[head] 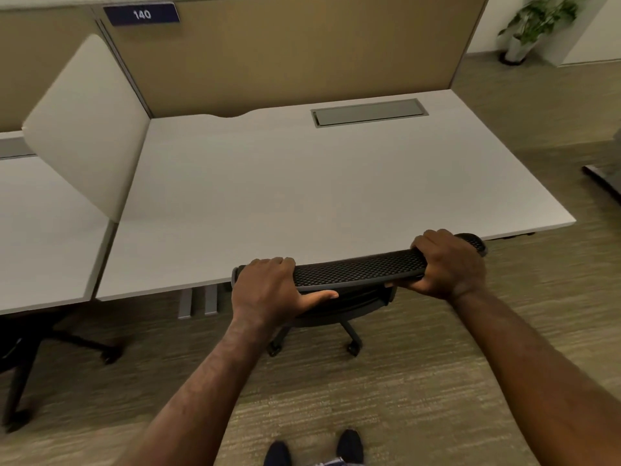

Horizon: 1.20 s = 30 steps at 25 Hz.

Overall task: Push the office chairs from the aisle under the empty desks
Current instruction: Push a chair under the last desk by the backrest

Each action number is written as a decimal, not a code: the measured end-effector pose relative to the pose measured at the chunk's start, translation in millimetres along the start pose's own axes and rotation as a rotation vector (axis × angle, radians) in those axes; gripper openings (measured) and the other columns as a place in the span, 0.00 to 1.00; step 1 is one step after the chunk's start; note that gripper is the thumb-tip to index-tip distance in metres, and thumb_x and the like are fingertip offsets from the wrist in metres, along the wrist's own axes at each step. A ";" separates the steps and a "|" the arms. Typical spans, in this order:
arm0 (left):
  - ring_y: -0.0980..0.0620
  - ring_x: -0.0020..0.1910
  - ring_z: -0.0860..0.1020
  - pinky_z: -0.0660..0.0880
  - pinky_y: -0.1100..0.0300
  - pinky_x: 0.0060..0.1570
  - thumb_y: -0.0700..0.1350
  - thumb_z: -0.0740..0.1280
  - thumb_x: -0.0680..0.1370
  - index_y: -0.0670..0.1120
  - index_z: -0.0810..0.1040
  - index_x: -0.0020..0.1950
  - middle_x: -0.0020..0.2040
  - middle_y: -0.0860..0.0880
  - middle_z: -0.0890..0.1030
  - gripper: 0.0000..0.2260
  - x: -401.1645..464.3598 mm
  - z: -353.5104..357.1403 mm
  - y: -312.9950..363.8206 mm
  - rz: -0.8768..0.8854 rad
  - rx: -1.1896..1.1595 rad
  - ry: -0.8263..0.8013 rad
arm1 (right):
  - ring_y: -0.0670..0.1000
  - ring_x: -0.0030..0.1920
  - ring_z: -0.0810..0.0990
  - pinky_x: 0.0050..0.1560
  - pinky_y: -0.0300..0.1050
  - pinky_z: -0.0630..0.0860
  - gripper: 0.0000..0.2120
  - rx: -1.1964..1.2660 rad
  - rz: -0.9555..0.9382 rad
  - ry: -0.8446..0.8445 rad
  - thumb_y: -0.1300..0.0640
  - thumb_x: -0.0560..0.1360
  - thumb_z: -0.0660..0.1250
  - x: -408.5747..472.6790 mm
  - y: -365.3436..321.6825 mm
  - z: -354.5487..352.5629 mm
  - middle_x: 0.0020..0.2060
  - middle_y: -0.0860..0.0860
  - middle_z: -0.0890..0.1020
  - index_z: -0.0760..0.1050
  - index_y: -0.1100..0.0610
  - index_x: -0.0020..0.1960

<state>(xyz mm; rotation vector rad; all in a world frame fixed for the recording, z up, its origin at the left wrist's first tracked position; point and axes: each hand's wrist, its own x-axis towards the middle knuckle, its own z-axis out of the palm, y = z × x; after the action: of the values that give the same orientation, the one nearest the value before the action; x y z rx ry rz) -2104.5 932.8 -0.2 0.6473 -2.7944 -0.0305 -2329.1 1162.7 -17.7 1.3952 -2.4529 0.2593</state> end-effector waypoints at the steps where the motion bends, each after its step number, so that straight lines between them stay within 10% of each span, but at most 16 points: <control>1: 0.47 0.30 0.77 0.62 0.58 0.31 0.85 0.49 0.62 0.49 0.75 0.33 0.30 0.52 0.77 0.40 -0.8 -0.8 -2.4 -0.002 0.007 0.001 | 0.56 0.35 0.75 0.33 0.46 0.70 0.33 -0.008 0.001 0.020 0.26 0.63 0.63 -0.2 -2.3 2.2 0.36 0.53 0.77 0.75 0.58 0.41; 21: 0.51 0.48 0.78 0.68 0.57 0.41 0.82 0.46 0.66 0.52 0.79 0.59 0.50 0.53 0.82 0.43 -9.8 -3.9 -15.3 0.039 -0.151 -0.125 | 0.57 0.39 0.75 0.38 0.50 0.72 0.44 0.051 0.006 0.009 0.17 0.64 0.53 -8.7 -3.4 -3.1 0.39 0.54 0.78 0.78 0.57 0.46; 30: 0.52 0.36 0.73 0.67 0.57 0.35 0.84 0.44 0.64 0.51 0.77 0.45 0.38 0.54 0.76 0.41 -5.1 -0.4 -13.7 0.051 0.017 -0.164 | 0.54 0.38 0.71 0.39 0.50 0.71 0.44 0.022 0.079 -0.109 0.15 0.62 0.50 -10.2 -6.0 -12.3 0.37 0.51 0.74 0.74 0.56 0.43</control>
<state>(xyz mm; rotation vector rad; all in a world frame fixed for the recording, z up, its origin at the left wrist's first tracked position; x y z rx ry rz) -2094.1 922.7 -2.2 0.6024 -2.9707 -0.0513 -2316.9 1171.6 -9.7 1.3568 -2.6051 0.2343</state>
